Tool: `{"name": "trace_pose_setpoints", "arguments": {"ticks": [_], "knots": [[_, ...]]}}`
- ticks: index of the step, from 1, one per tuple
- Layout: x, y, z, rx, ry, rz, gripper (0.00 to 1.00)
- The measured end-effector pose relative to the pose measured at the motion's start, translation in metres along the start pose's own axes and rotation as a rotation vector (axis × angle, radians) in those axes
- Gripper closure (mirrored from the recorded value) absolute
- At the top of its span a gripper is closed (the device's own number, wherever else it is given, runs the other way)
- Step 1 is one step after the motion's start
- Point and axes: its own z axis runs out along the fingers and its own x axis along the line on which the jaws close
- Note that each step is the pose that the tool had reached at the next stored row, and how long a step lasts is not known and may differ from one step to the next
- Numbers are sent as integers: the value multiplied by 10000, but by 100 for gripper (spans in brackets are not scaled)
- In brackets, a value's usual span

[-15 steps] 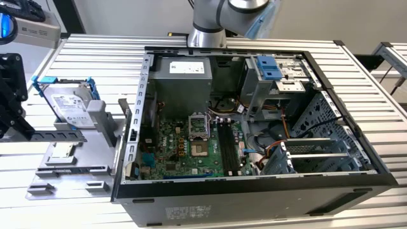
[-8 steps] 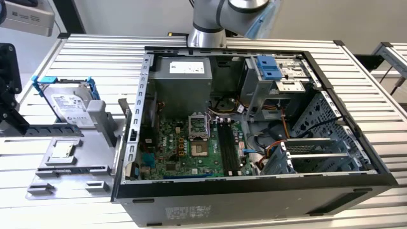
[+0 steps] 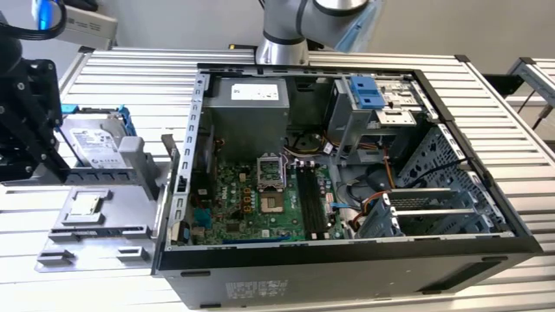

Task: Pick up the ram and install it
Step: 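Pick up the ram and move it above insertion slot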

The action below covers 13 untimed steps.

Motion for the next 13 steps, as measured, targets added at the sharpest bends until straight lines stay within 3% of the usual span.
{"name": "trace_pose_setpoints", "arguments": {"ticks": [13], "knots": [[-22,-690,-15,-121,4,3,100]]}}
